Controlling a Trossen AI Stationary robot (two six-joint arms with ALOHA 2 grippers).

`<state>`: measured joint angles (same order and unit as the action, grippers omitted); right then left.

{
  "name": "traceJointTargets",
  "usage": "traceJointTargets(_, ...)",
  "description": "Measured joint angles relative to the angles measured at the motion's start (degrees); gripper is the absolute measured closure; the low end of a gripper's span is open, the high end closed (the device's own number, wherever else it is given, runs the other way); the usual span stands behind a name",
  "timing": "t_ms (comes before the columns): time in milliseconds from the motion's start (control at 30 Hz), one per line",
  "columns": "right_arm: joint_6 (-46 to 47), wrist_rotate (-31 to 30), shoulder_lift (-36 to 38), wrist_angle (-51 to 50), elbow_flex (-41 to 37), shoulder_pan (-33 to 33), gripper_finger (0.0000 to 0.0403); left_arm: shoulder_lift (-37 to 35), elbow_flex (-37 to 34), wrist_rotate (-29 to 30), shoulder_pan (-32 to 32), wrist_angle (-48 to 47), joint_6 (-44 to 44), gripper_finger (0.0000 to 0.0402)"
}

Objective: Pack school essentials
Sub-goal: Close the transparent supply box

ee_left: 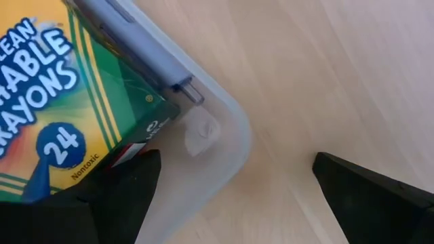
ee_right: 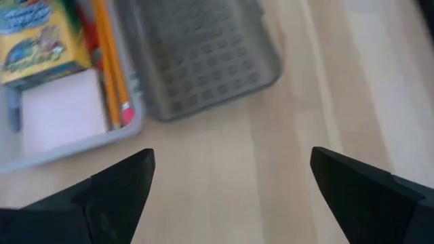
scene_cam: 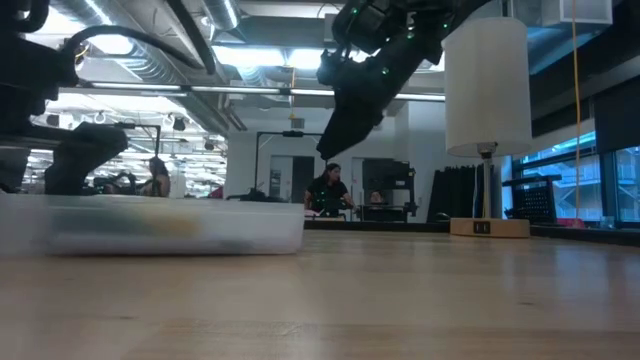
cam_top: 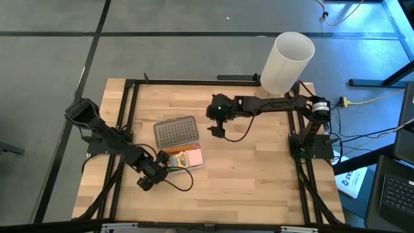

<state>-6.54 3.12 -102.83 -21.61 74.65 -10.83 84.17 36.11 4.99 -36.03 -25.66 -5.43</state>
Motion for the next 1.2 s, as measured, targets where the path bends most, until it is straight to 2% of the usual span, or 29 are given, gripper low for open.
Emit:
traceJointTargets(133, -0.22, 0.05, -0.07, 2.75, 0.00, -2.75, 0.0006, 0.20, 1.28, -0.78, -0.24, -1.04, 1.55, 0.0013)
traceJointTargets(233, 0.15, 0.58, -1.10, 4.04, 0.07, -4.23, 0.0006, 0.16, 1.38, -3.67, -0.55, -0.85, 1.75, 0.0013)
traceJointTargets(400, -3.01, 7.83, -4.74, 5.83, 0.07, -4.29, 0.0006, 0.13, 1.47, -5.76, -1.86, -1.37, 2.17, 0.0013)
traceJointTargets(533, -3.13, 9.22, -6.35, 6.72, 0.04, -3.01, 0.0006, 0.10, 1.46, -5.81, -2.69, -1.83, 1.41, 0.0013)
traceJointTargets(633, -2.73, 4.68, -6.80, 7.27, 0.03, -1.76, 0.0006, 0.11, 1.45, -5.79, -2.82, -2.05, 1.31, 0.0013)
traceJointTargets(767, -2.91, -4.70, -6.80, 10.40, 0.02, 0.40, 0.0010, 0.13, 1.45, -5.87, -2.82, -2.81, 3.23, 0.0013)
traceJointTargets(967, -7.04, -6.63, -6.73, 11.99, 0.02, 2.86, 0.0015, 0.13, 1.43, -5.77, -2.82, -4.49, 9.22, 0.0013)
traceJointTargets(1133, -2.83, -16.18, -6.73, 12.62, 0.02, 4.53, 0.0016, 0.15, 1.38, -4.77, -2.83, -5.53, 13.74, 0.0013)
traceJointTargets(1200, -2.49, -16.94, -6.73, 12.62, 0.02, 4.80, 0.0016, 0.15, 1.39, -3.77, -2.84, -5.61, 15.13, 0.0013)
